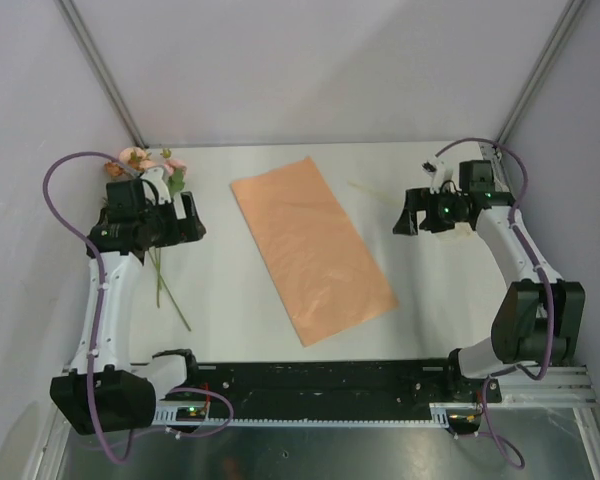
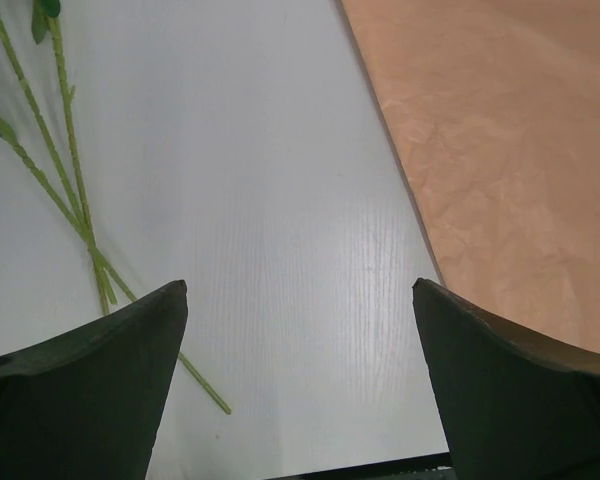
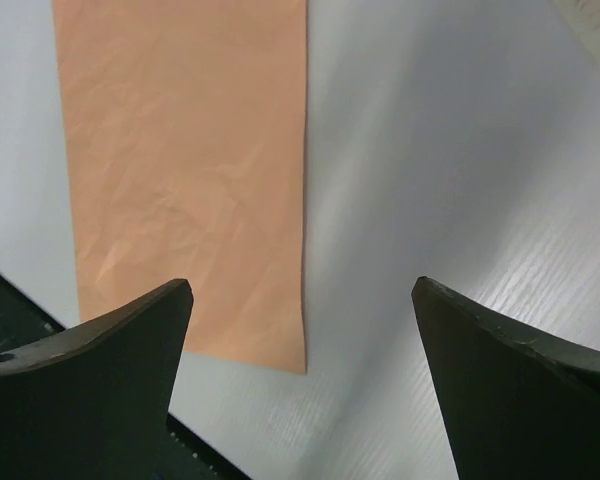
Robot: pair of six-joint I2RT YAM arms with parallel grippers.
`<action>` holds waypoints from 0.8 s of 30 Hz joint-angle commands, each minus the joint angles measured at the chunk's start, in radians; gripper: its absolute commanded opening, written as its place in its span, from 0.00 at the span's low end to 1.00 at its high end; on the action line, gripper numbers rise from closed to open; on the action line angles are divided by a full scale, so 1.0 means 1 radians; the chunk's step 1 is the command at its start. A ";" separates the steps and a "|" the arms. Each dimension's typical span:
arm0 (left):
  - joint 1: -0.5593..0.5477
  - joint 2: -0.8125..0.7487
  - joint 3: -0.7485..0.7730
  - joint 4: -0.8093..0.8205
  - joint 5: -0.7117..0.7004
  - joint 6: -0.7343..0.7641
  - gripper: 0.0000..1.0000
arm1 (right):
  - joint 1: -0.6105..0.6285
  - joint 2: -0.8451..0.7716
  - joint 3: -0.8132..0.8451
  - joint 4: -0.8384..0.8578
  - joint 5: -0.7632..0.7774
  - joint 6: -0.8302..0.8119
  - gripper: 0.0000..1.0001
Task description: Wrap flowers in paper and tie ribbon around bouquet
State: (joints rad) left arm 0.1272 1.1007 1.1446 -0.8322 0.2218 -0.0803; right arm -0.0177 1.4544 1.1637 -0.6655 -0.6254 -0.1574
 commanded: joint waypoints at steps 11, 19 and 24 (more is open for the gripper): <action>-0.191 0.111 0.043 0.066 -0.049 -0.046 1.00 | 0.180 0.551 0.616 -0.003 0.450 -0.029 0.80; -0.203 0.167 0.032 0.079 -0.049 -0.071 1.00 | 0.192 0.852 0.977 -0.096 0.463 -0.022 0.75; -0.204 0.175 0.025 0.080 -0.048 -0.085 1.00 | 0.190 0.995 1.118 -0.163 0.449 -0.034 0.72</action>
State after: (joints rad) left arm -0.0692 1.2812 1.1454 -0.7807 0.1825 -0.1337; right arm 0.1673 2.3760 2.1635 -0.7498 -0.1799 -0.1776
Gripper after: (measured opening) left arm 0.995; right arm 0.733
